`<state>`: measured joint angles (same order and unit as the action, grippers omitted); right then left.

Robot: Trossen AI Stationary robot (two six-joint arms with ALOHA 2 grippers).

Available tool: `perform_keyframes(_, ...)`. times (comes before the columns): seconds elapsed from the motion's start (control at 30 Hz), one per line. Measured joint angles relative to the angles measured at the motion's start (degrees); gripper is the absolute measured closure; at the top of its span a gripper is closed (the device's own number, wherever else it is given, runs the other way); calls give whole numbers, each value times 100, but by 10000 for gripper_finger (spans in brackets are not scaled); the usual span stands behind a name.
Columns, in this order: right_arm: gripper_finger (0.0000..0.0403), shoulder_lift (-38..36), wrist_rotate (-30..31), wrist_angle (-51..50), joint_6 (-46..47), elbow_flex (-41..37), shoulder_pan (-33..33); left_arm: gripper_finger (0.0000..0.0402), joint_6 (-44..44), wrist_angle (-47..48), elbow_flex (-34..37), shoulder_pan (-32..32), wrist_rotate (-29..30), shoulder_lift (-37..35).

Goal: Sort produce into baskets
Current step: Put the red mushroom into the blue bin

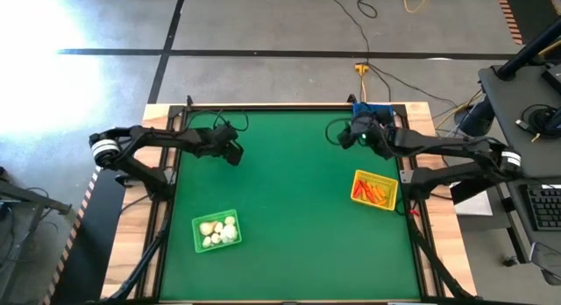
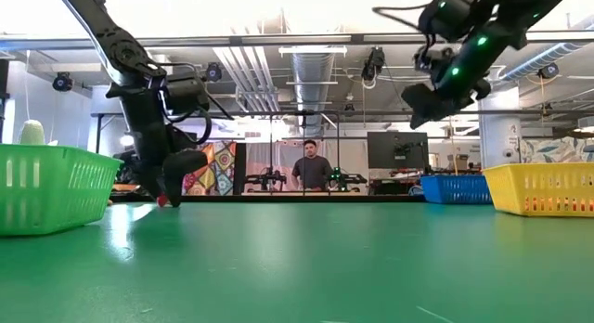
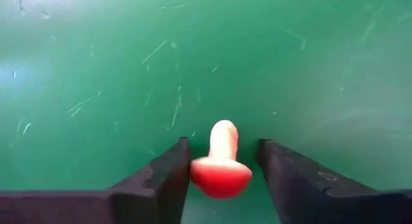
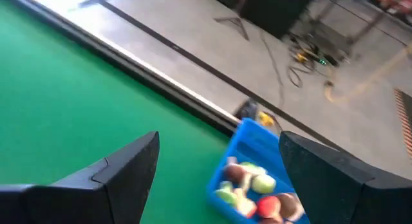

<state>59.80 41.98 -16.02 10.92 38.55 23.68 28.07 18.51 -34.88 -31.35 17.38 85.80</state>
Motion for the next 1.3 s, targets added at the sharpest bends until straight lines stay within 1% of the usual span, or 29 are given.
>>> perform_keyframes(0.1,90,-169,2,8,107,-112,-391,269,-50,-80,1,31,64,2)
perform_keyframes(0.17,92,-213,1,-1,109,-238,-627,304,-56,-163,12,62,-53,-33)
perform_keyframes(0.2,92,-213,-5,-2,133,-301,-731,323,-82,-265,26,91,-207,-49)
perform_keyframes(0.23,92,-196,-21,14,154,-374,-823,341,-115,-481,35,121,-499,-64)
perform_keyframes(0.3,90,-144,-117,255,146,-556,-1023,364,-205,-1133,36,282,-1231,-85)
perform_keyframes(0.37,88,-37,-416,945,-69,-833,-1291,365,-324,-1810,34,492,-1818,-99)
perform_keyframes(0.4,88,24,-535,1453,-196,-1012,-1458,365,-391,-2201,31,607,-1949,-64)
perform_keyframes(0.53,91,534,-1039,4096,-745,-1778,-2053,367,-496,-3593,40,1218,-1938,232)
perform_keyframes(0.6,95,932,-1447,5201,-800,-1993,-2213,357,-479,-4040,38,1494,-1862,500)
perform_keyframes(0.67,99,1341,-1878,5831,-793,-2032,-2279,335,-507,-4425,39,1716,-1714,816)
perform_keyframes(0.8,101,2193,-2601,5984,-687,-1725,-2269,289,-735,-4947,-6,2076,-1645,1432)
perform_keyframes(0.87,102,2631,-2717,6186,-731,-1498,-2321,272,-853,-5195,-6,2192,-1661,1701)
perform_keyframes(0.97,106,3307,-2773,6974,-891,-1323,-2358,252,-962,-5507,-4,2319,-1656,1958)
perform_keyframes(1.07,111,3909,-3031,7601,-816,-1124,-2334,235,-1070,-5600,34,2386,-1659,1987)
perform_keyframes(1.13,113,4266,-3187,7686,-789,-903,-2328,226,-1122,-5552,119,2409,-1727,1857)
perform_keyframes(1.3,114,4923,-3517,7621,-1124,-226,-2304,217,-1379,-5359,388,2404,-2464,1114)
